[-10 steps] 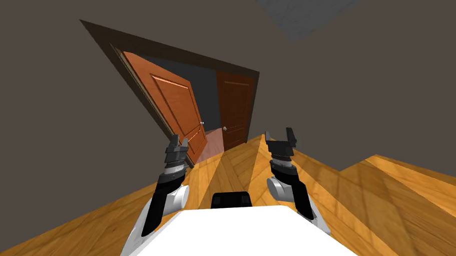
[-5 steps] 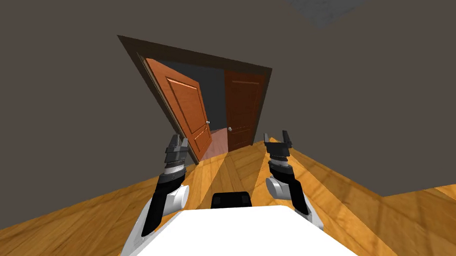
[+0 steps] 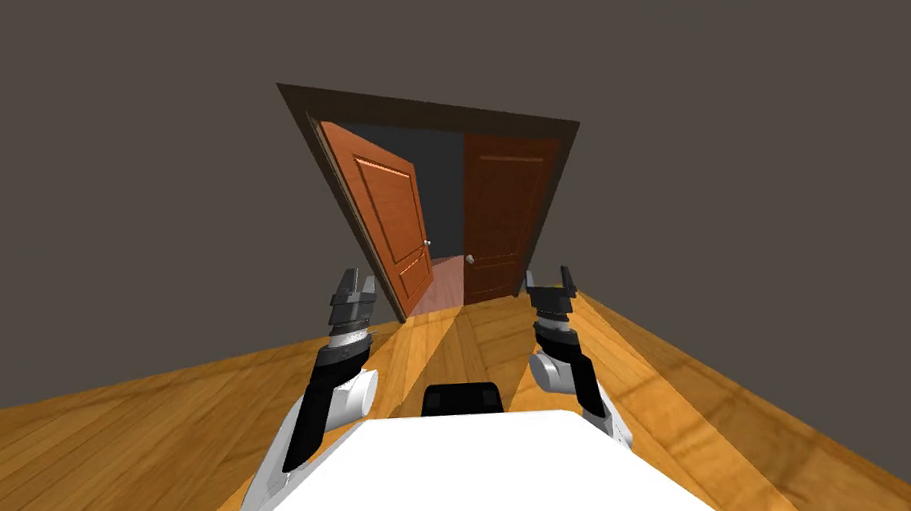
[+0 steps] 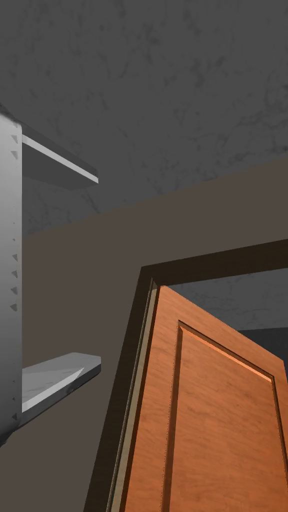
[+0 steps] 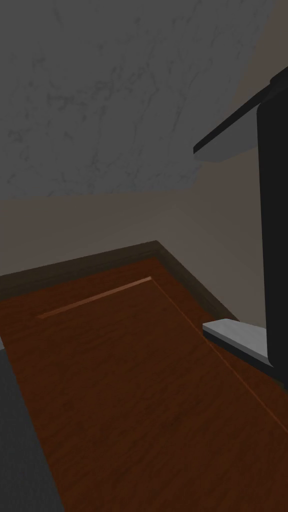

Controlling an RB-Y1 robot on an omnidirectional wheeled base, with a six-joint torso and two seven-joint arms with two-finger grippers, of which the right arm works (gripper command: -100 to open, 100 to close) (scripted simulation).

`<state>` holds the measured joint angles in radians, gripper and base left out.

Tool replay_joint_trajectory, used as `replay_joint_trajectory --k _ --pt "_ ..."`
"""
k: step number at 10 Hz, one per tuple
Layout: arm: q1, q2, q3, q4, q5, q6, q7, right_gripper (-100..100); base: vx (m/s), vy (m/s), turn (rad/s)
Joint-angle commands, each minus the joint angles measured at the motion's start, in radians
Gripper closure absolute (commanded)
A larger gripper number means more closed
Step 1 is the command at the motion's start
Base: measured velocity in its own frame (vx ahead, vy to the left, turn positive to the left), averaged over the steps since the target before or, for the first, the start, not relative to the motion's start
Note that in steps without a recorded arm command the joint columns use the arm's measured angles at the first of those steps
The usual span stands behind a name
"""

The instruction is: Push the door open

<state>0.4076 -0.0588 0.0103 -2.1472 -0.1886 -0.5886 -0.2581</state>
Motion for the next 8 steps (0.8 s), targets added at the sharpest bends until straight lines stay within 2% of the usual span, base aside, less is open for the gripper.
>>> replay_joint_trajectory --k 1,4,8 --pt "-0.003 -0.01 -0.008 0.039 -0.033 -0.019 -0.028 -100 0.087 -0.077 0.322" --pt "-0.019 -0.02 -0.019 0.11 -0.084 -0.047 -0.066 -100 0.083 -0.082 0.288" --pt "-0.036 -0.027 -0.029 0.187 -0.138 -0.076 -0.106 -100 0.066 -0.062 0.181"
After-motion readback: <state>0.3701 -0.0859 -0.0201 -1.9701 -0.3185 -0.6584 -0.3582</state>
